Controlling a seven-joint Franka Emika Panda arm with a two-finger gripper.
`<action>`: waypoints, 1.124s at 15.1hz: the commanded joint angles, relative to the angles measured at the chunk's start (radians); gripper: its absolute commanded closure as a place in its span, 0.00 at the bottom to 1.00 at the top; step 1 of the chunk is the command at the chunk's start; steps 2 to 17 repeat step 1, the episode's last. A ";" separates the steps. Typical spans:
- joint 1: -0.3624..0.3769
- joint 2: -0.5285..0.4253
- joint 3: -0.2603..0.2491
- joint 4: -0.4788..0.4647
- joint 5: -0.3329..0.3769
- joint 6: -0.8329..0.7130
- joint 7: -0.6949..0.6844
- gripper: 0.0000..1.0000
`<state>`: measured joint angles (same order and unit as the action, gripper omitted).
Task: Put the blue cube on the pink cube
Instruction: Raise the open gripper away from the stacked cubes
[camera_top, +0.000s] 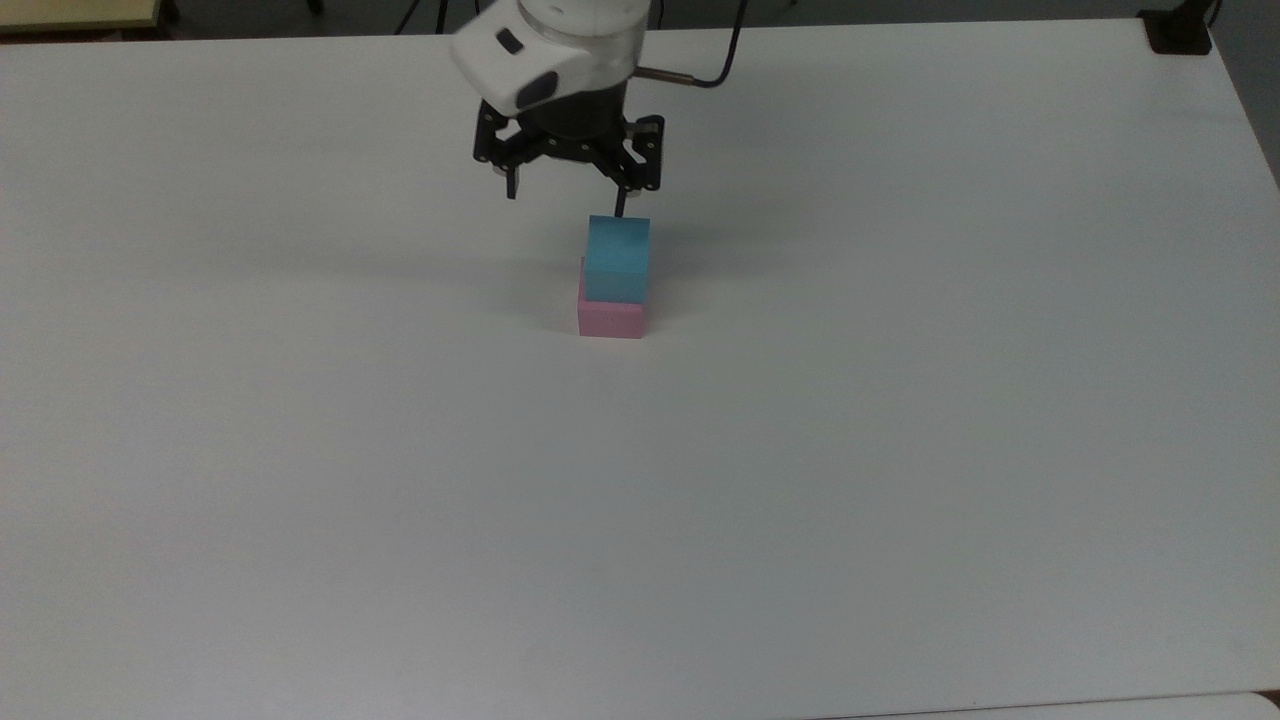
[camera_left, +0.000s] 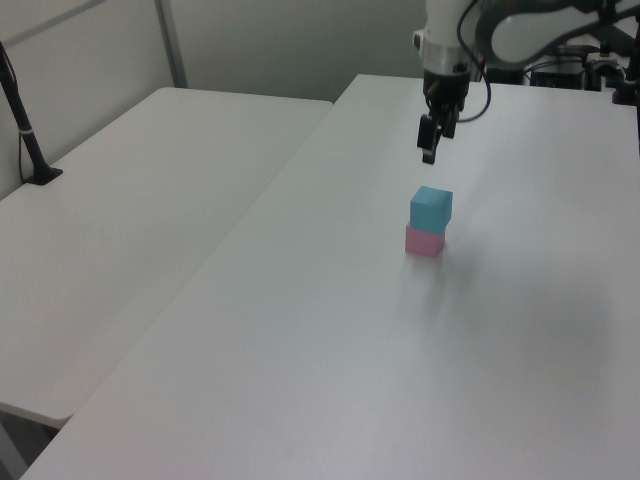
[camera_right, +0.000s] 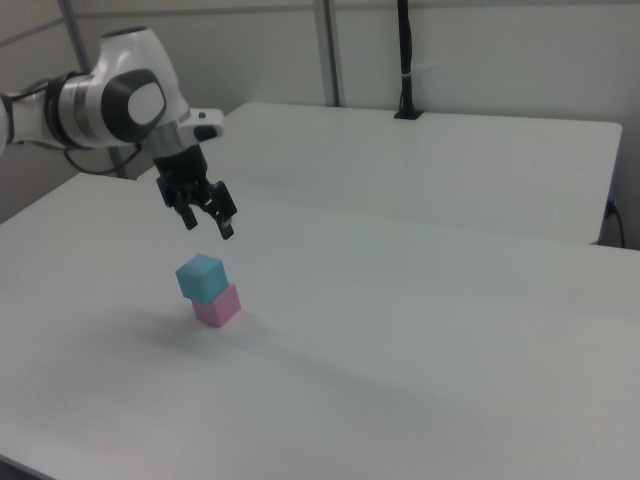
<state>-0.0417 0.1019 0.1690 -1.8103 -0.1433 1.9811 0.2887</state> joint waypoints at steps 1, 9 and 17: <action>-0.040 -0.016 -0.008 0.060 0.073 -0.079 -0.028 0.00; -0.040 -0.016 -0.008 0.060 0.073 -0.079 -0.028 0.00; -0.040 -0.016 -0.008 0.060 0.073 -0.079 -0.028 0.00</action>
